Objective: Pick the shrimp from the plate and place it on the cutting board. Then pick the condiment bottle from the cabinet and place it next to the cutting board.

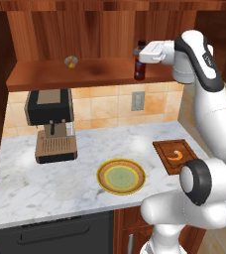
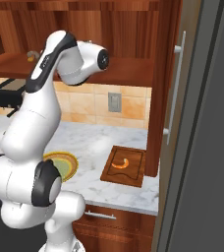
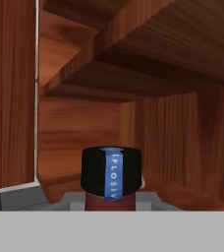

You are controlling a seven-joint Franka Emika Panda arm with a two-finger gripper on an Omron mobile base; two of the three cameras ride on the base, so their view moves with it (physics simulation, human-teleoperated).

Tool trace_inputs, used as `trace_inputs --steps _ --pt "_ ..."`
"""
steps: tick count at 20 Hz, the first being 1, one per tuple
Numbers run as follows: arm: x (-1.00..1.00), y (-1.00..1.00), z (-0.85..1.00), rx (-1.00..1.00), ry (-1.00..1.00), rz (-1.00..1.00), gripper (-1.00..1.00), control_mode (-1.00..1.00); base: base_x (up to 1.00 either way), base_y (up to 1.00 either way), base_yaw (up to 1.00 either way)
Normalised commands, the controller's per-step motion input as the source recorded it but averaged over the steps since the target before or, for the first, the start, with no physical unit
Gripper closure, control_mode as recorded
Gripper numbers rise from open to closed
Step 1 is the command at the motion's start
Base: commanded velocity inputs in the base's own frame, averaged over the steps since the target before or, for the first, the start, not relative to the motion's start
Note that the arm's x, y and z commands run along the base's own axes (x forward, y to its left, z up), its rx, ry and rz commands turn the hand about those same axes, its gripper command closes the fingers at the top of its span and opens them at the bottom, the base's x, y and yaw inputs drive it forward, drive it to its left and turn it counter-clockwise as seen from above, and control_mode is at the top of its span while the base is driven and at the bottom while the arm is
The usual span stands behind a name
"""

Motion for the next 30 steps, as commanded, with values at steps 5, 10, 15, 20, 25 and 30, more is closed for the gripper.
trace_inputs --steps 5,10,15,20,25,30 --pt "-0.31 0.0 0.09 0.0 0.0 0.0 1.0 -1.0 0.0 0.0 0.0" --pt "-0.34 0.0 0.06 0.0 0.0 0.0 1.0 -1.0 0.0 0.0 0.0" --pt "-0.36 0.0 0.01 0.0 0.0 0.0 1.0 -1.0 0.0 0.0 0.0" --pt "-0.33 0.0 0.0 0.0 0.0 0.0 1.0 -1.0 0.0 0.0 0.0" --pt "-0.35 0.0 0.0 0.0 0.0 0.0 1.0 -1.0 0.0 0.0 0.0" --pt "-0.38 0.0 0.0 0.0 0.0 0.0 1.0 -1.0 0.0 0.0 0.0"
